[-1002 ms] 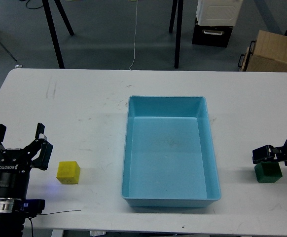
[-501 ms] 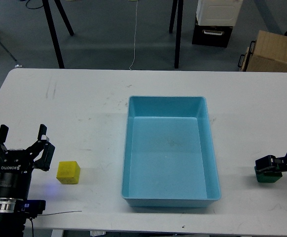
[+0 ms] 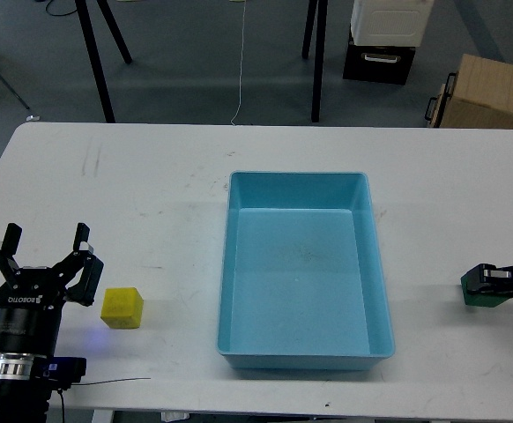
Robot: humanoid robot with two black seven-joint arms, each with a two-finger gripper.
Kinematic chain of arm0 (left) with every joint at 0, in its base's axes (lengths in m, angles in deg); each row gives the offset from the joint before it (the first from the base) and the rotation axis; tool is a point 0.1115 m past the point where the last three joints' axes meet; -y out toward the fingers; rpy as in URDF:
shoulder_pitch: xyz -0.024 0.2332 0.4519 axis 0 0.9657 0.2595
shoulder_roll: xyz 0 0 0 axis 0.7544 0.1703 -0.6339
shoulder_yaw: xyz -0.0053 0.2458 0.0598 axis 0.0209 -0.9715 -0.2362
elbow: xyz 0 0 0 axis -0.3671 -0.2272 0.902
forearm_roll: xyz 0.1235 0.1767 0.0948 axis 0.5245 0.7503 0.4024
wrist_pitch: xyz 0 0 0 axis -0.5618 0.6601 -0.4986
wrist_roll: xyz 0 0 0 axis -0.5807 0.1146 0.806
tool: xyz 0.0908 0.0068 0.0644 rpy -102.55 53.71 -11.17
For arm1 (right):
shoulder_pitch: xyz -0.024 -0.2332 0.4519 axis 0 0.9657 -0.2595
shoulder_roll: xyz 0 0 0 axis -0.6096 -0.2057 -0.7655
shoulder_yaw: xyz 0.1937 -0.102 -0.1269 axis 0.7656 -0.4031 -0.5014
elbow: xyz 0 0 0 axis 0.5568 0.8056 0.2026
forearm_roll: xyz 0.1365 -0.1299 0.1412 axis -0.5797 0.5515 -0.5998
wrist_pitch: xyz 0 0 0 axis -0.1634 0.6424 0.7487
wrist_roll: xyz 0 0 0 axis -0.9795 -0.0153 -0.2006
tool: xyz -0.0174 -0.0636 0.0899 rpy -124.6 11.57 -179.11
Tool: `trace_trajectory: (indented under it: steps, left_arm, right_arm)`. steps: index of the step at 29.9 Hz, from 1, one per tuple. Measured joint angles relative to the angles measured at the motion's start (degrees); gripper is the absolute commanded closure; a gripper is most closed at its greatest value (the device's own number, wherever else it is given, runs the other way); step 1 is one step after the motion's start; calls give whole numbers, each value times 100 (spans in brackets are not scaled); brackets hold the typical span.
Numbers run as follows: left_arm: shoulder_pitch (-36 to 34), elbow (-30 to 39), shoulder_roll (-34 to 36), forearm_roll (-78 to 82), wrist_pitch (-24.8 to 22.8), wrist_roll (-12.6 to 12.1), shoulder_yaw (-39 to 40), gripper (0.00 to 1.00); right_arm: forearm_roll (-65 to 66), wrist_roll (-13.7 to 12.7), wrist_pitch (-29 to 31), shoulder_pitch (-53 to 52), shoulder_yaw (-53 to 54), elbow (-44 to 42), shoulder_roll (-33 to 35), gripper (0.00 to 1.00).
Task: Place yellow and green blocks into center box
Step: 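Lift the green cube and carry it over the blue tray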
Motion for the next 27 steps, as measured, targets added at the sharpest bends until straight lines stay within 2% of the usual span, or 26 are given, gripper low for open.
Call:
trace_trajectory:
  steps: [6,10,12,16,21,27]
  left_arm:
    - [-9,8,-59,0,0,-2,-17,0]
    - [-18,9,-63,9,0,-6,-41,0]
    - [-19,9,-63,23,0,-6,-43,0]
    - [-26,-6,-65,39,0,3,-41,0]
    - [-37,-9,-74,44,0,8,-25,0]
    - [-36,-10,-80,44,0,8,-27,0]
  right_arm:
    - [-318,-57,254,-1152,124,230,-12,100]
    - [-917,-94,287,-2040,49,259,-535,100]
    - [-1140,-101,289,-2375,-85,246,-1033,100]
    - [-1347,-99,290,-2951,-669,-141,-2607,100]
    - [-1370,-89,290,-3076,-1207,-779,-4315,100]
    - [-1359,-92,290,-3014,-1613,-1126,-5352,100]
